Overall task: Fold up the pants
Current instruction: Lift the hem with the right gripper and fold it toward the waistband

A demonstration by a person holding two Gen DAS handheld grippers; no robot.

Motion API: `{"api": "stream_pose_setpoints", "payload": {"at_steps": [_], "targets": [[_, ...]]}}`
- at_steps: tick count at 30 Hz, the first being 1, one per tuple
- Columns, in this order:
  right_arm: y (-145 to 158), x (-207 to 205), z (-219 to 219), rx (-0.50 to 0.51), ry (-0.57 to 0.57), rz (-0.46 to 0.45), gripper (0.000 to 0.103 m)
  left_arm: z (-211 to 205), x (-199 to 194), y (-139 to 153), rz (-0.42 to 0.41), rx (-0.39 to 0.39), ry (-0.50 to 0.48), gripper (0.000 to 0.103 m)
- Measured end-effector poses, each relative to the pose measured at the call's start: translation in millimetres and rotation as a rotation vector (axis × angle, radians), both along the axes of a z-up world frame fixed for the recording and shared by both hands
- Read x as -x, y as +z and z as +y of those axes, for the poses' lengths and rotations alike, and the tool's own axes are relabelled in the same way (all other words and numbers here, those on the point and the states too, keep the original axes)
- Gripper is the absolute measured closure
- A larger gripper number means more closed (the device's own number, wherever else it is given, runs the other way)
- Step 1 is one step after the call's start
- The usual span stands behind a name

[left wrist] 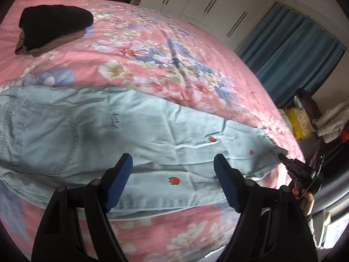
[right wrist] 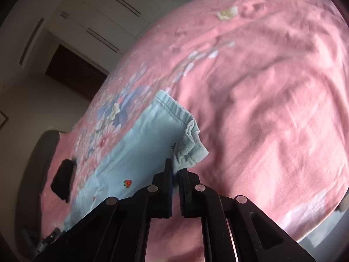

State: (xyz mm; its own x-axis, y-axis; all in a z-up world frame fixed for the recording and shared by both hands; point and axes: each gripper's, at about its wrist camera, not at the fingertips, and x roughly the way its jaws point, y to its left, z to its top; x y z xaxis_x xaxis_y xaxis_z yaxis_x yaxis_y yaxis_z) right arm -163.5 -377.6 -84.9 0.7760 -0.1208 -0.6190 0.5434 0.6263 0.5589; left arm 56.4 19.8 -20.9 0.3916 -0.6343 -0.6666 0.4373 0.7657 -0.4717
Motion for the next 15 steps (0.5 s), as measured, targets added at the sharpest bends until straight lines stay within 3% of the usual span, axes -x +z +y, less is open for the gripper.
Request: {"api": "stream_pose_setpoints", "payload": {"at_steps": [4,7,10,15], "targets": [[49,-31,46,0.298,0.129,0.008,0.096,-18,-8,6,0.082,0.173,-0.028,0.023],[65,-52,90,0.447,0.267,-0.024,0.096,-36,-12,10,0.127,0.287,-0.07,0.02],[60,-70,132,0.52,0.402,-0.045,0.096,-53,-17,10,0.177,0.379,-0.111,0.015],[33,-89,188,0.566,0.576,-0.04,0.096,-77,-28,-11,0.298,0.458,-0.166,0.005]]}}
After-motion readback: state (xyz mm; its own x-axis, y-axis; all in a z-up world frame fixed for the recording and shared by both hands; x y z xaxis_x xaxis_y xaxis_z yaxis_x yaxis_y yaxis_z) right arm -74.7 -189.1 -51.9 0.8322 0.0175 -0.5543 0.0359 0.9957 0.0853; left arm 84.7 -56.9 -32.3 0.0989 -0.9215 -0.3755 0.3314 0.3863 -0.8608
